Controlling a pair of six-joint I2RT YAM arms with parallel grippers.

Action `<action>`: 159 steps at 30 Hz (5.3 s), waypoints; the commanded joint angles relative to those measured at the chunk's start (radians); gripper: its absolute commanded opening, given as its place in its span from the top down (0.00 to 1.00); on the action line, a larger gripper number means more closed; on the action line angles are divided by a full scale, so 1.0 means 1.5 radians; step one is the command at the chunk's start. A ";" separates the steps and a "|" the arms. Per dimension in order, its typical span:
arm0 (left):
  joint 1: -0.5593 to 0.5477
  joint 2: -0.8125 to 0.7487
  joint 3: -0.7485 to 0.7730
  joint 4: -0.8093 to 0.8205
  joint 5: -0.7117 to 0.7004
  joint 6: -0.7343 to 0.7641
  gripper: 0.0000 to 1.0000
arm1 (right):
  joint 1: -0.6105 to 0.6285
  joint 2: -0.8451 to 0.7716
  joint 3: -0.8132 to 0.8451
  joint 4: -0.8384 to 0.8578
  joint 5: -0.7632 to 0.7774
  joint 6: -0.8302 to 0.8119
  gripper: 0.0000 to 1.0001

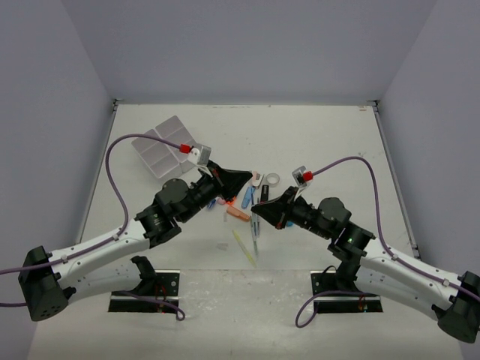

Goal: Sort the stationery into containers
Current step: Close the pen cap on the pen.

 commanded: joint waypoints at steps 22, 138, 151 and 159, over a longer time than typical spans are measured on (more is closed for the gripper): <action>0.000 0.014 -0.040 0.097 0.024 -0.027 1.00 | 0.003 -0.004 0.044 0.003 0.054 0.005 1.00; -0.036 -0.038 0.028 -0.072 0.163 0.016 1.00 | -0.015 0.171 0.475 -0.090 0.023 -0.190 1.00; -0.135 0.020 -0.040 0.008 0.116 -0.016 1.00 | -0.104 0.245 0.641 -0.134 -0.073 -0.150 1.00; -0.132 -0.010 0.114 -0.222 0.001 0.089 0.97 | -0.088 0.172 0.432 -0.107 -0.199 -0.249 1.00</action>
